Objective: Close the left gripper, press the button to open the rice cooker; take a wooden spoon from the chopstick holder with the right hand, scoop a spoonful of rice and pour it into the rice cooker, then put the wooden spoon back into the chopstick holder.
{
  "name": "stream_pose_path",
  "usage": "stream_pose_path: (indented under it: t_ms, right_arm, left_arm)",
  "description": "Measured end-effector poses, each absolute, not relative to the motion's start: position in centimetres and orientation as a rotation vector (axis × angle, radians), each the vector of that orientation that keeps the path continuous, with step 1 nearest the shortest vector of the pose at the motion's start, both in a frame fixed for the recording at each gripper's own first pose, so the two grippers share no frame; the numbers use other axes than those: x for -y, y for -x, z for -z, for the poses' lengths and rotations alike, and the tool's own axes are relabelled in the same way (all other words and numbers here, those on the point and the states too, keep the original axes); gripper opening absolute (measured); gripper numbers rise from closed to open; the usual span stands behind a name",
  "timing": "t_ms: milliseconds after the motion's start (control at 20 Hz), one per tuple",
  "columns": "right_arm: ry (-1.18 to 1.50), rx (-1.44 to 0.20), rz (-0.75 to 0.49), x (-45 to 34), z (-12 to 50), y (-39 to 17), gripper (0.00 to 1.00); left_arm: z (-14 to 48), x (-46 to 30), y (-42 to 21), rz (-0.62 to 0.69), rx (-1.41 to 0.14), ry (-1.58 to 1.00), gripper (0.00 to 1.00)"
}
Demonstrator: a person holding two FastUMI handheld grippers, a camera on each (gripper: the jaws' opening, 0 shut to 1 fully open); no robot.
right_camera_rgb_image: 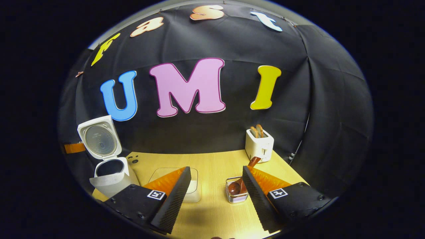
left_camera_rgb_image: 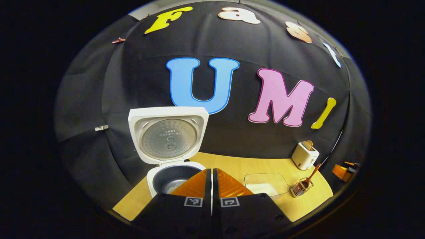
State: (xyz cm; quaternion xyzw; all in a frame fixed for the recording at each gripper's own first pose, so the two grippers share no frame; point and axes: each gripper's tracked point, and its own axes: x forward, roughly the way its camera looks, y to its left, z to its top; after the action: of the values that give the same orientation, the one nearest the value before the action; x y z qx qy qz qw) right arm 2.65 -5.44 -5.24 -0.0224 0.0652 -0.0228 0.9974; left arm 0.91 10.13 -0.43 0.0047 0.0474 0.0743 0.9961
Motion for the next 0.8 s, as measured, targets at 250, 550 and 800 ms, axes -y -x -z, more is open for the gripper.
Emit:
stream_pose_path:
  t_ms: [250,550,800]
  right_arm:
    - [0.007,-0.227,0.001,9.1,8.3,-6.2,0.99]
    - [0.009,-0.277,0.021,11.6,9.9,-9.9,0.98]
    - [0.005,-0.326,0.059,14.2,11.5,-12.9,0.99]
  left_arm:
    - [2.0,-7.3,1.1,-0.166,-0.092,-0.073,0.05]
    - [4.0,-3.3,0.6,-0.115,-0.101,-0.060,0.30]
    - [5.6,-1.1,-0.2,-0.053,-0.139,-0.018,0.96]
